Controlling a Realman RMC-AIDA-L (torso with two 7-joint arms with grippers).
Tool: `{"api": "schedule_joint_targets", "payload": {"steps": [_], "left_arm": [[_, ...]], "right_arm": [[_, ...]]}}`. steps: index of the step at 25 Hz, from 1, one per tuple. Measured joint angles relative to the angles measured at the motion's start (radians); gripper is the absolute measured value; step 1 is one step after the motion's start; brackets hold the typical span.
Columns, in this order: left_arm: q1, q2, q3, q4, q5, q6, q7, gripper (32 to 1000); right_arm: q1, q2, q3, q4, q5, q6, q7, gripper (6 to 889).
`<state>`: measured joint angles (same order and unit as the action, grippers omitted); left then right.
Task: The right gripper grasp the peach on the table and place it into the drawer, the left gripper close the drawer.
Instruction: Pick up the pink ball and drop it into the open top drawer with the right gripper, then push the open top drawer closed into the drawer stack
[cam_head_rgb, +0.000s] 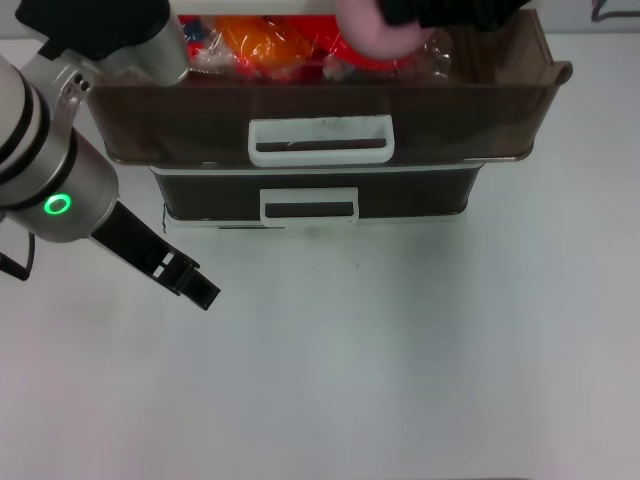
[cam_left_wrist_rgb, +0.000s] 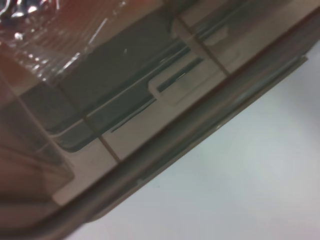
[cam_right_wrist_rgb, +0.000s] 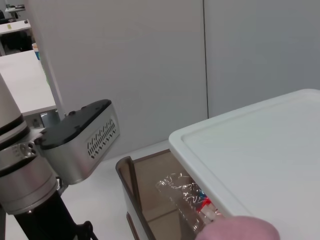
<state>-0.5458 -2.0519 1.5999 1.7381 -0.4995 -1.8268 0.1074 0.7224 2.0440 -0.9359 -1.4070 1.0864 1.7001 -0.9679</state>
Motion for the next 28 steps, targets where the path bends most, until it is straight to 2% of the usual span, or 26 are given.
{"api": "schedule_joint_targets", "payload": {"steps": [6,12,17,23,28], "left_arm": [[0.001,0.0000,-0.021,-0.001,-0.011,0.000,0.004,798],[0.002,0.0007,-0.024,-0.004,-0.014,0.000,0.004,798],[0.003,0.0010,-0.025,-0.006,-0.014,0.001,0.005,798],[0.003,0.0011,-0.025,-0.006,-0.014,0.001,0.005,798],[0.003,0.0011,-0.025,-0.006,-0.014,0.001,0.005,798]], "right_arm": [[0.003,-0.004,0.000,0.022,0.000,-0.001,0.003,310],[0.004,-0.006,-0.023,0.024,-0.014,-0.001,0.007,525],[0.009,0.000,-0.026,0.017,-0.044,-0.001,0.010,763],[0.009,0.001,-0.020,0.016,-0.046,0.000,0.011,881],[0.009,0.001,-0.018,0.015,-0.041,0.000,0.011,876]]}}
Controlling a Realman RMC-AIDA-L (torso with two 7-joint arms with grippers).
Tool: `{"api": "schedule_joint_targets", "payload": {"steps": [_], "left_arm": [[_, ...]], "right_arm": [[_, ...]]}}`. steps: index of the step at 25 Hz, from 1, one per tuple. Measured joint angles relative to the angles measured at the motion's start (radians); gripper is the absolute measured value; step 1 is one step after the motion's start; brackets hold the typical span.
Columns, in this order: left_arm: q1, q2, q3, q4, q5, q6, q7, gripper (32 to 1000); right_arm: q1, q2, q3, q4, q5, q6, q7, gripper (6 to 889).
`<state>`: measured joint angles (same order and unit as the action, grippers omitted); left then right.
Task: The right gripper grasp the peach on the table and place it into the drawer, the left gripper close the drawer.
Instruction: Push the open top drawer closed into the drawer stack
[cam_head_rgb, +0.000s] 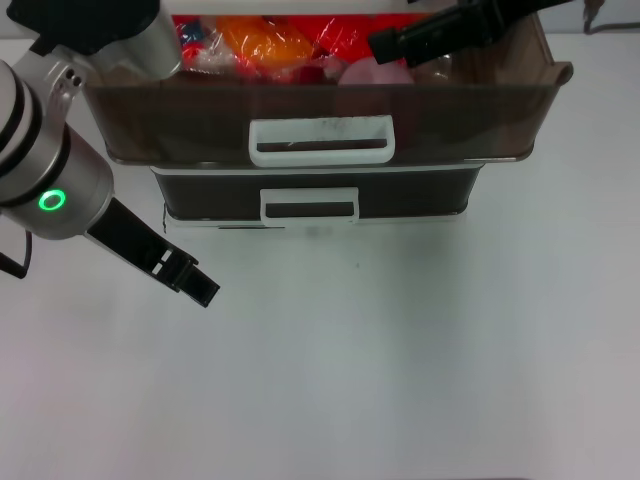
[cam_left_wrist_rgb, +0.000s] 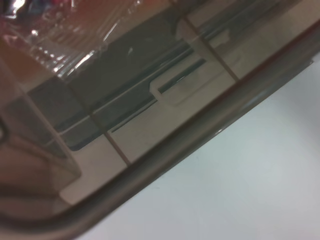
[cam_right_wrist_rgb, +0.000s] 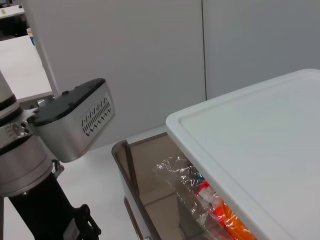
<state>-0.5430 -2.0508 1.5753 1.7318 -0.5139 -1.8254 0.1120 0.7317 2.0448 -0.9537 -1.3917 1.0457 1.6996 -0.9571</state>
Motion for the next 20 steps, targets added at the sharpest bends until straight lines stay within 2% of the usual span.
{"api": "schedule_joint_targets", "payload": {"steps": [4,7,9,12,15,19,20], "left_arm": [[0.000,0.0000,0.000,0.000,0.000,0.000,0.001,798],[0.000,0.0005,0.000,0.000,0.000,0.000,0.003,798],[0.000,0.0011,0.000,0.000,0.000,0.000,0.004,798],[-0.001,0.0014,0.000,-0.001,0.000,0.000,0.007,798],[-0.002,0.0015,0.000,-0.001,0.000,0.000,0.007,798],[0.001,0.0015,0.000,-0.001,0.000,0.000,0.007,797],[0.004,0.0015,0.000,-0.001,0.000,0.000,0.007,797]], "right_arm": [[-0.002,0.000,0.001,-0.018,0.002,0.001,0.004,875],[-0.023,-0.003,0.017,-0.093,0.003,0.015,0.034,874],[-0.046,-0.006,0.050,-0.160,0.003,0.035,0.059,874],[-0.094,-0.015,0.138,-0.273,0.003,0.077,0.097,873],[-0.151,-0.044,0.208,-0.367,0.001,0.103,0.137,872],[-0.262,-0.120,0.216,-0.408,-0.006,0.110,0.211,871],[-0.282,-0.132,0.219,-0.400,-0.011,0.110,0.218,871]]}}
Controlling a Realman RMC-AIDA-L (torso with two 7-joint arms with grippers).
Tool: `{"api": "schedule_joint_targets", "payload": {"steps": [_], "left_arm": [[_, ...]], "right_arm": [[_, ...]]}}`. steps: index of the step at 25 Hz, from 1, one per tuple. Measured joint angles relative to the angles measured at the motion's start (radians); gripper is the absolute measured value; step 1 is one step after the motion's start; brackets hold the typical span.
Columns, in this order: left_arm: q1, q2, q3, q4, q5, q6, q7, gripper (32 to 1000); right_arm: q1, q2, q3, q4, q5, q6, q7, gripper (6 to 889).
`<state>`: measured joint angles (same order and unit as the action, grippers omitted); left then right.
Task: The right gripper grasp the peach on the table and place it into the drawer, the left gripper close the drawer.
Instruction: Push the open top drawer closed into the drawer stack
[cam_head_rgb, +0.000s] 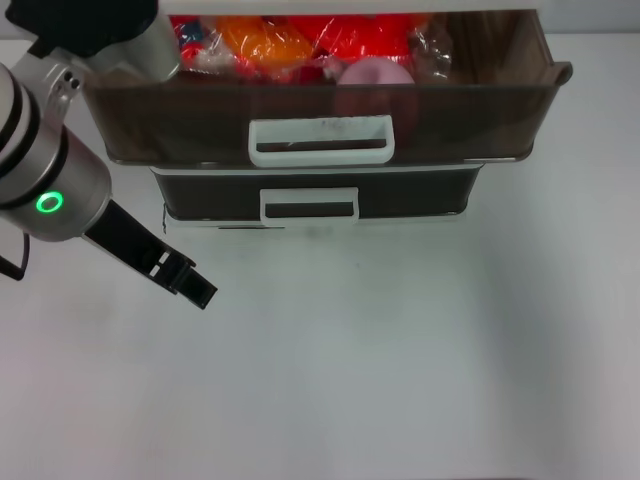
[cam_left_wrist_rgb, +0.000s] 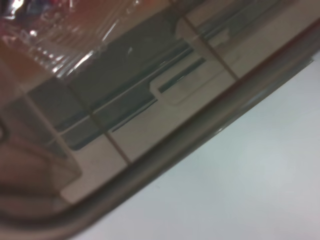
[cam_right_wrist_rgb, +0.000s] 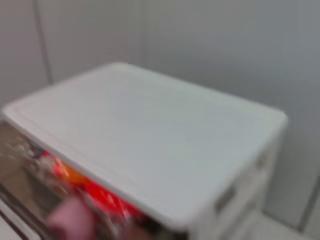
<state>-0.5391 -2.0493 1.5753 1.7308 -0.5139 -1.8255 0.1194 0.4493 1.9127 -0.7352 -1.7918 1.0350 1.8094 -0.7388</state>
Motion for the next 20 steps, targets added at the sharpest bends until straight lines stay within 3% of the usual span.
{"api": "schedule_joint_targets", "payload": {"steps": [3,7,14,17,20], "left_arm": [[0.015,0.0000,-0.005,0.005,0.000,0.000,0.002,797],[0.030,-0.0010,-0.015,0.008,0.000,0.000,0.009,797],[0.032,-0.0023,-0.015,0.037,0.000,-0.016,0.003,797],[0.041,-0.0015,-0.018,0.073,0.000,-0.030,-0.004,797],[0.051,-0.0014,-0.019,0.118,-0.001,-0.046,-0.010,797]], "right_arm": [[-0.048,-0.017,0.006,0.057,-0.047,-0.001,-0.001,870],[-0.054,-0.013,0.004,0.193,-0.134,-0.013,-0.064,870],[0.030,0.007,-0.014,0.588,-0.265,-0.100,-0.233,870],[0.063,0.023,-0.015,0.686,-0.330,-0.135,-0.289,870],[0.077,0.040,-0.015,0.722,-0.367,-0.159,-0.320,870]]}}
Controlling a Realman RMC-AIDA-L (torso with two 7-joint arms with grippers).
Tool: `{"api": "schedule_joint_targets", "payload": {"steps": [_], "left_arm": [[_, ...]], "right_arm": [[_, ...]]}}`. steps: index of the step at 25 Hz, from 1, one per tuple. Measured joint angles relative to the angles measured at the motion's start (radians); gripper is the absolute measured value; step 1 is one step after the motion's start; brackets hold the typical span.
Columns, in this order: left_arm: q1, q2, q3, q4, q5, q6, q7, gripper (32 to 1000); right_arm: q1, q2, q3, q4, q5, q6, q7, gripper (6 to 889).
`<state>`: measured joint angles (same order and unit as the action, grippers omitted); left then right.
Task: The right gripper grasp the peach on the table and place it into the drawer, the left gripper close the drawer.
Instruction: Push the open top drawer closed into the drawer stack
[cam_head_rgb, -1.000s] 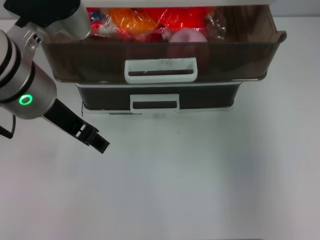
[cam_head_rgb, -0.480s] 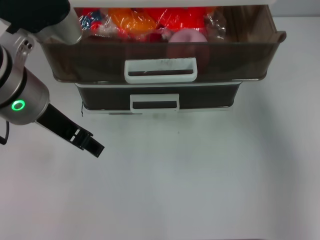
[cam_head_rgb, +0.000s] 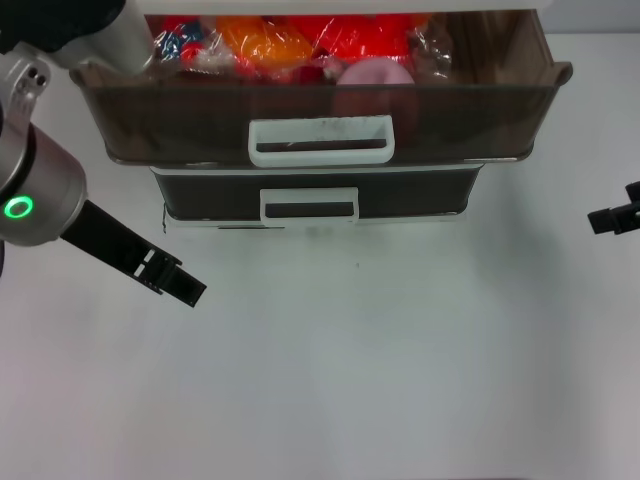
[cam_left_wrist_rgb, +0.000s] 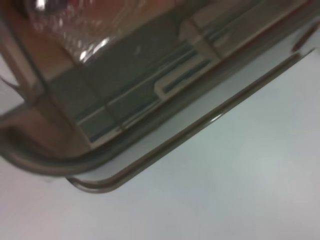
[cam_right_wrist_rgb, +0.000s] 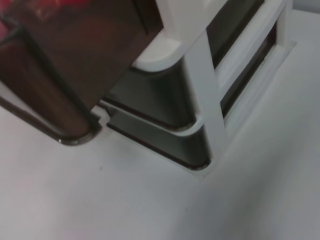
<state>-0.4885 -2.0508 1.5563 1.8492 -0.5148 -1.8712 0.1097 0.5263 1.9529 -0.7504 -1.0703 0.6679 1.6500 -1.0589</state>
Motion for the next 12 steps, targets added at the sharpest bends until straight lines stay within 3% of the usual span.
{"api": "schedule_joint_targets", "payload": {"steps": [6,12], "left_arm": [[0.039,-0.0002,0.006,0.096,-0.024,-0.008,-0.001,797],[0.070,0.0083,0.024,0.172,-0.145,-0.012,0.035,797]], "right_arm": [[0.004,0.012,0.000,0.019,-0.010,-0.033,-0.021,870],[0.007,0.012,0.000,0.043,-0.012,-0.040,-0.022,870]]}}
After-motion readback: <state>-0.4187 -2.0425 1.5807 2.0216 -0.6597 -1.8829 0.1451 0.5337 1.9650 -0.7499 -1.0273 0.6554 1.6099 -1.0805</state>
